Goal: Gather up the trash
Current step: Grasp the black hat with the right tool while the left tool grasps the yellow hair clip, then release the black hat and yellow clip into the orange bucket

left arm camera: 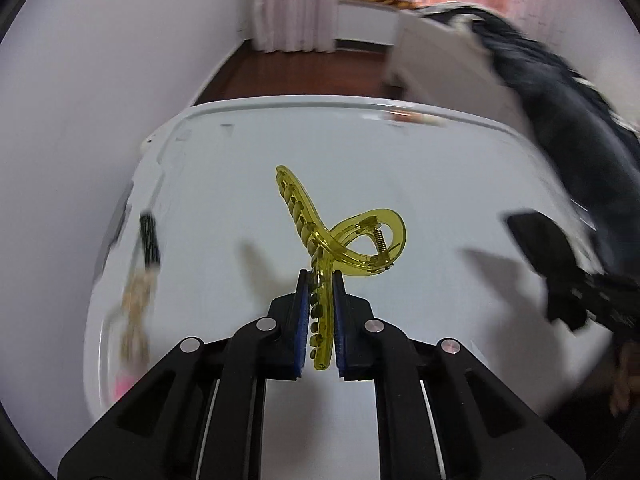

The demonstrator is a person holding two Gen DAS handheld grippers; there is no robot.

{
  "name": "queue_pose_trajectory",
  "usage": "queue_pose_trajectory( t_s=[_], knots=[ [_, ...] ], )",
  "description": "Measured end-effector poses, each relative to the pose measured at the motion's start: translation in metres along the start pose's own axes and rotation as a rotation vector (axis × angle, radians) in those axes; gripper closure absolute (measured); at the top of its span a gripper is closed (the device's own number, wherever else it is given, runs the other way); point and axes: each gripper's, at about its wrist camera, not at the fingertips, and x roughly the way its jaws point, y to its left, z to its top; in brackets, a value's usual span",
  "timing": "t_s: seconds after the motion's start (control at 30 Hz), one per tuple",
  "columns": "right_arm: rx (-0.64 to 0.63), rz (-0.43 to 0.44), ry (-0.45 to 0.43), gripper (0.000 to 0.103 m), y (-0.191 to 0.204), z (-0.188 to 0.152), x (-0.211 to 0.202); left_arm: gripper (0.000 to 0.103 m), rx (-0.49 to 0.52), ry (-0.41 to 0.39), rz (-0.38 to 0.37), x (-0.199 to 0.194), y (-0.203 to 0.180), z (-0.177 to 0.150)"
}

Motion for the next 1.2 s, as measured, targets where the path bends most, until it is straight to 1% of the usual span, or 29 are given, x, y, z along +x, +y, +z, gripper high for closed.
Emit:
queue_pose_trajectory(
  t_s=[0.03, 0.07, 0.1, 0.17, 0.2, 0.23, 0.27, 0.3, 0.33, 0.37, 0.43, 0.5, 0.57, 0.6, 0.63, 0.67, 0.7, 0.73, 0.77, 0.93, 1.07, 1.1, 1.13, 1.17, 1.2],
  knots=[
    [-0.01, 0.015, -0.013, 0.088, 0.006, -0.019, -0.018, 0.093, 0.022, -0.001, -0.007, -0.014, -0.009, -0.01],
    [-0.015, 0.023, -0.018, 0.088, 0.011, -0.03, -0.028, 0.093, 0.044, -0.002, -0.024, -0.03, -0.018, -0.025],
    [-0.02, 0.036, -0.024, 0.088, 0.017, -0.052, -0.046, 0.093, 0.074, 0.005, -0.042, -0.051, -0.03, -0.047],
    [-0.026, 0.048, -0.023, 0.088, 0.028, -0.085, -0.067, 0.093, 0.102, 0.024, -0.057, -0.07, -0.044, -0.075],
    [-0.029, 0.051, -0.015, 0.088, 0.033, -0.108, -0.078, 0.093, 0.113, 0.038, -0.072, -0.076, -0.05, -0.091],
    [-0.03, 0.053, -0.007, 0.088, 0.037, -0.125, -0.084, 0.093, 0.128, 0.054, -0.069, -0.082, -0.057, -0.112],
    [-0.033, 0.052, 0.0, 0.088, 0.04, -0.136, -0.09, 0.093, 0.133, 0.064, -0.064, -0.08, -0.061, -0.119],
    [-0.037, 0.044, 0.013, 0.088, 0.043, -0.151, -0.091, 0.093, 0.139, 0.093, -0.078, -0.077, -0.065, -0.136],
    [-0.044, 0.034, 0.033, 0.088, 0.046, -0.163, -0.088, 0.093, 0.136, 0.117, -0.085, -0.072, -0.066, -0.144],
    [-0.047, 0.035, 0.05, 0.088, 0.048, -0.168, -0.086, 0.093, 0.129, 0.147, -0.085, -0.069, -0.063, -0.155],
    [-0.042, 0.037, 0.094, 0.088, 0.051, -0.181, -0.075, 0.093, 0.132, 0.207, -0.106, -0.059, -0.065, -0.166],
    [-0.039, 0.025, 0.132, 0.087, 0.053, -0.186, -0.066, 0.093, 0.145, 0.236, -0.114, -0.054, -0.068, -0.166],
    [-0.029, 0.026, 0.149, 0.078, 0.051, -0.188, -0.06, 0.093, 0.168, 0.249, -0.11, -0.051, -0.072, -0.167],
    [-0.025, 0.019, 0.163, 0.066, 0.05, -0.188, -0.056, 0.093, 0.179, 0.262, -0.109, -0.048, -0.073, -0.168],
    [-0.02, 0.016, 0.165, 0.05, 0.05, -0.188, -0.055, 0.089, 0.181, 0.27, -0.106, -0.047, -0.073, -0.165],
    [-0.014, 0.015, 0.165, 0.044, 0.049, -0.191, -0.056, 0.075, 0.183, 0.277, -0.105, -0.047, -0.075, -0.168],
    [-0.01, 0.012, 0.162, 0.043, 0.049, -0.191, -0.056, 0.063, 0.183, 0.283, -0.101, -0.045, -0.074, -0.168],
    [-0.006, 0.01, 0.161, 0.043, 0.047, -0.19, -0.055, 0.044, 0.18, 0.281, -0.093, -0.049, -0.077, -0.172],
    [-0.001, 0.01, 0.158, 0.043, 0.045, -0.191, -0.055, 0.042, 0.176, 0.279, -0.095, -0.05, -0.077, -0.172],
    [0.018, 0.017, 0.147, 0.043, 0.038, -0.188, -0.058, 0.042, 0.162, 0.287, -0.095, -0.048, -0.073, -0.172],
    [0.02, 0.003, 0.134, 0.042, 0.037, -0.188, -0.066, 0.042, 0.14, 0.284, -0.08, -0.049, -0.07, -0.17],
    [0.019, -0.01, 0.134, 0.038, 0.036, -0.185, -0.064, 0.041, 0.134, 0.284, -0.078, -0.049, -0.068, -0.169],
    [0.015, -0.03, 0.146, 0.034, 0.037, -0.184, -0.058, 0.038, 0.121, 0.295, -0.079, -0.046, -0.066, -0.169],
    [-0.005, -0.04, 0.19, 0.035, 0.039, -0.182, -0.044, 0.038, 0.108, 0.319, -0.083, -0.041, -0.066, -0.17],
    [-0.005, -0.045, 0.212, 0.045, 0.04, -0.183, -0.036, 0.038, 0.094, 0.347, -0.085, -0.035, -0.063, -0.171]
  ],
)
